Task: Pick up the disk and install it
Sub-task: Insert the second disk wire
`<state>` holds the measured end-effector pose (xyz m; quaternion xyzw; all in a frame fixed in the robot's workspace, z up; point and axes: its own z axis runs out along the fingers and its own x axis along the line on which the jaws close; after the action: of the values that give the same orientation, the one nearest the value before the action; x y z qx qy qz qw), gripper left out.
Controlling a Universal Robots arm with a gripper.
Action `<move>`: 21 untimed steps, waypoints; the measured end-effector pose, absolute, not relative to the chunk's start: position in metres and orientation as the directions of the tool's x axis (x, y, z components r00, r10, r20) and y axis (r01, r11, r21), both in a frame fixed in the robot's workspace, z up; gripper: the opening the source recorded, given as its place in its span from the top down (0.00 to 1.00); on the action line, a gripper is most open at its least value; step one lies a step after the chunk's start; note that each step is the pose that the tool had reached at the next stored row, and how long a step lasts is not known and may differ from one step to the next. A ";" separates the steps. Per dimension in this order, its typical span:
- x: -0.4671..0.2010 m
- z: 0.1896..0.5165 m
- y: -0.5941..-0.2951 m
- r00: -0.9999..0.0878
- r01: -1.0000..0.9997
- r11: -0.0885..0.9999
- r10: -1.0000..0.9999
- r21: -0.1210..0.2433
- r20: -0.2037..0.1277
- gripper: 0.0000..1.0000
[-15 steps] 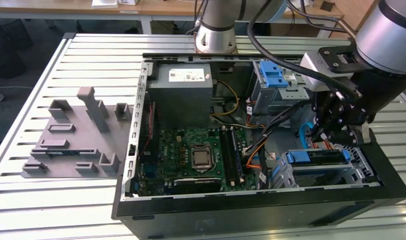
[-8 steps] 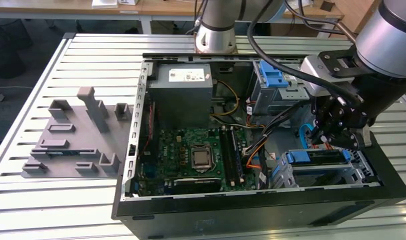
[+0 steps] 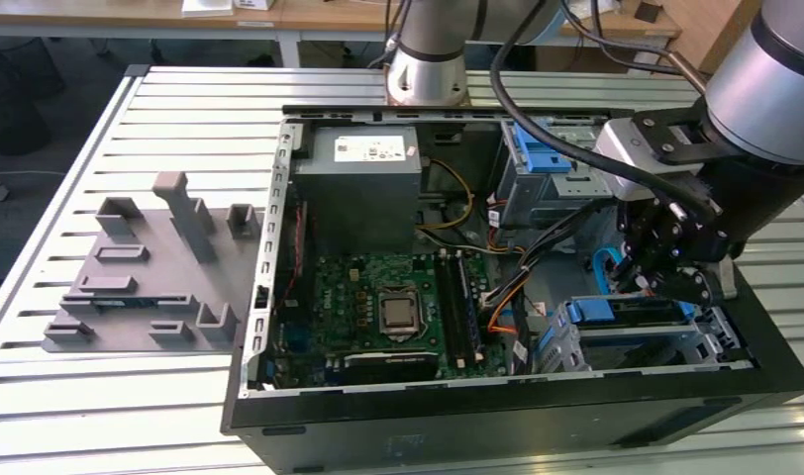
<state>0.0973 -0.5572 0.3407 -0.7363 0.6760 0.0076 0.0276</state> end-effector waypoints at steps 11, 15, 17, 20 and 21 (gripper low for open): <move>0.097 0.336 -0.565 0.084 -0.996 -0.083 -0.995 -0.030 -0.049 0.84; 0.097 0.336 -0.567 0.084 -0.996 -0.083 -0.995 -0.030 -0.049 0.84; 0.098 0.336 -0.568 0.084 -0.996 -0.083 -0.995 -0.030 -0.049 0.84; 0.099 0.336 -0.568 0.084 -0.996 -0.083 -0.995 -0.030 -0.049 0.84; 0.099 0.335 -0.568 0.084 -0.996 -0.083 -0.995 -0.030 -0.049 0.84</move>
<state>0.0987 -0.5679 0.3355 -0.7357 0.6767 0.0079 0.0279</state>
